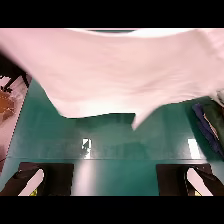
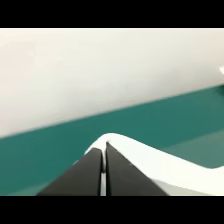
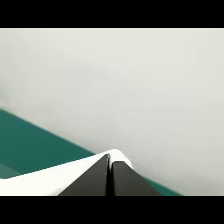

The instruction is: Fold the shirts.

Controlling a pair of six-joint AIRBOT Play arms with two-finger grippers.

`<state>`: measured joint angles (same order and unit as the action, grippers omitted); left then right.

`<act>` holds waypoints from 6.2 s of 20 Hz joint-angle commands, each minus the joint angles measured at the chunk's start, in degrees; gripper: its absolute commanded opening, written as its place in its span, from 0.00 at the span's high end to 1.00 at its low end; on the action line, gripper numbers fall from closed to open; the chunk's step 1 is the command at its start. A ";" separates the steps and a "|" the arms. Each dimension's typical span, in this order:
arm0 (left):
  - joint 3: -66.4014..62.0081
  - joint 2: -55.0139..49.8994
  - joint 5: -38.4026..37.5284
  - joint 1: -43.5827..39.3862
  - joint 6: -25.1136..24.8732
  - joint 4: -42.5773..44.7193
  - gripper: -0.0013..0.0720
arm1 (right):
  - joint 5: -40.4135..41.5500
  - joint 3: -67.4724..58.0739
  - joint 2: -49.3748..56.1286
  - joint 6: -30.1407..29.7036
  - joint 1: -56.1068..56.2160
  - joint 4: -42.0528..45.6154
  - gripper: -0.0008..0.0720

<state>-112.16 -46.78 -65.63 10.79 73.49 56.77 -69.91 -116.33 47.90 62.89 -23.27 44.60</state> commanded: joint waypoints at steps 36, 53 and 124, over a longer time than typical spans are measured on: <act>48.72 -4.26 20.13 0.02 -16.24 -5.18 0.95 | 10.71 35.12 27.36 -10.97 12.83 -11.47 0.95; 48.72 -29.11 41.68 0.02 -21.73 -6.45 0.95 | 34.62 35.12 46.16 -15.50 15.08 -12.09 0.95; 55.87 -11.19 -11.17 14.36 -17.70 4.79 0.23 | -3.82 55.45 17.25 0.15 0.22 8.07 0.26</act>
<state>-57.19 -61.30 -67.11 24.08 52.77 60.16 -69.69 -66.57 71.35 59.33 -20.58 52.21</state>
